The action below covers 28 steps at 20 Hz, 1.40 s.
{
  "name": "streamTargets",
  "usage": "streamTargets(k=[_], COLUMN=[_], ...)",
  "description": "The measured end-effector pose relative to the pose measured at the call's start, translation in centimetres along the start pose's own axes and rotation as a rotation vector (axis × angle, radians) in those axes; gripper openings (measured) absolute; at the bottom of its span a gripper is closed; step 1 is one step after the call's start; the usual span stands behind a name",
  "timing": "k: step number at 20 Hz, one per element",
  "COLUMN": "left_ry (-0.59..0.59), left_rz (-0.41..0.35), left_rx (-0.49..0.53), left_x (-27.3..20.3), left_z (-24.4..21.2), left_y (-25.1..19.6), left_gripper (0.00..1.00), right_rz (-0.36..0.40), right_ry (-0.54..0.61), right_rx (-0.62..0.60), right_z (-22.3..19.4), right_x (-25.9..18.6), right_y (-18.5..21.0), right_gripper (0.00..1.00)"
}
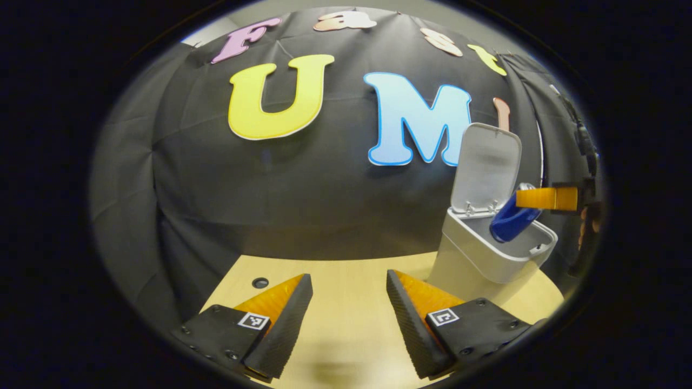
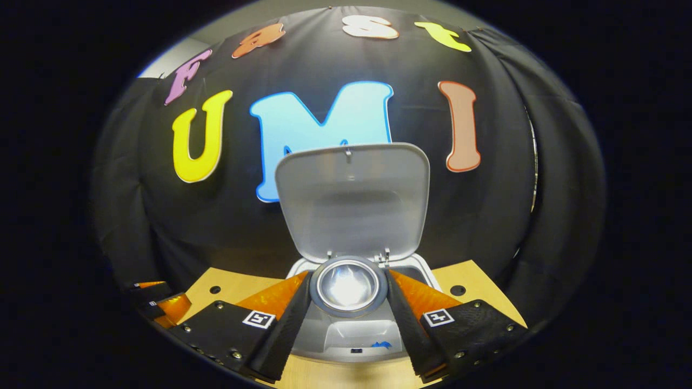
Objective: Press the lid of the desktop garbage bin to open it, pick up the crumpled paper on the desktop and throw it into the bin, then pick up the pop can on the desktop and drop it into the bin, and finally close the garbage bin lid.
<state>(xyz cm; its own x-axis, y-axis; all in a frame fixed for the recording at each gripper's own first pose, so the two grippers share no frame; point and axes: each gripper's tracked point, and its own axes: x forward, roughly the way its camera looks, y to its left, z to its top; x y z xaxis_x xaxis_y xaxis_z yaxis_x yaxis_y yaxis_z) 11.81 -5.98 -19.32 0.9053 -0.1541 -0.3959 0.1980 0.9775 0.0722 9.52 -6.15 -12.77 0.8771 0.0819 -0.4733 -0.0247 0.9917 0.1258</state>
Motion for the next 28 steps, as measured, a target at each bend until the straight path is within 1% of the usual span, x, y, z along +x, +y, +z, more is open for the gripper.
streamTargets(k=[6,9,10,13,15,16,17,20,26,28], left_ry=[0.019,0.024,0.026,0.040,0.044,0.047,0.050,0.056,0.066,0.063], left_rz=[0.014,0.015,0.017,0.019,0.021,0.023,0.024,0.030,0.042,0.045], left_rx=[-0.011,-0.016,-0.016,-0.020,-0.030,-0.034,-0.037,-0.047,-0.065,-0.067], left_x=[0.6,0.8,0.9,1.1,1.0,1.0,1.0,0.8,0.7,0.8], left_z=[-0.8,-1.0,-1.0,-1.5,-1.7,-1.9,-2.0,-2.3,-2.8,-2.8], left_y=[0.3,0.2,0.2,0.3,0.4,0.4,0.5,0.7,1.5,1.8], left_gripper=[0.91,0.91,0.94,0.94,0.94,0.88,0.91,0.91,0.91,0.91], right_rz=[-0.026,-0.025,-0.024,-0.033,-0.042,-0.032,-0.031,-0.046,-0.049,-0.037], right_ry=[0.141,0.193,0.191,0.205,0.216,0.217,0.226,0.238,0.267,0.284], right_rx=[0.000,0.002,-0.009,-0.042,-0.085,-0.071,-0.074,-0.070,-0.052,-0.035], right_z=[-4.4,-5.6,-5.4,-6.1,-6.5,-6.3,-6.8,-6.9,-7.6,-8.0], right_x=[2.5,3.0,3.0,3.4,3.7,3.8,3.9,4.2,5.2,5.6], right_y=[-1.2,-1.2,-1.1,-1.2,-1.2,-1.1,-0.8,-1.0,-0.6,-0.3], right_gripper=[0.84,0.84,0.84,0.84,0.84,0.84,0.84,0.84,0.85,0.85])
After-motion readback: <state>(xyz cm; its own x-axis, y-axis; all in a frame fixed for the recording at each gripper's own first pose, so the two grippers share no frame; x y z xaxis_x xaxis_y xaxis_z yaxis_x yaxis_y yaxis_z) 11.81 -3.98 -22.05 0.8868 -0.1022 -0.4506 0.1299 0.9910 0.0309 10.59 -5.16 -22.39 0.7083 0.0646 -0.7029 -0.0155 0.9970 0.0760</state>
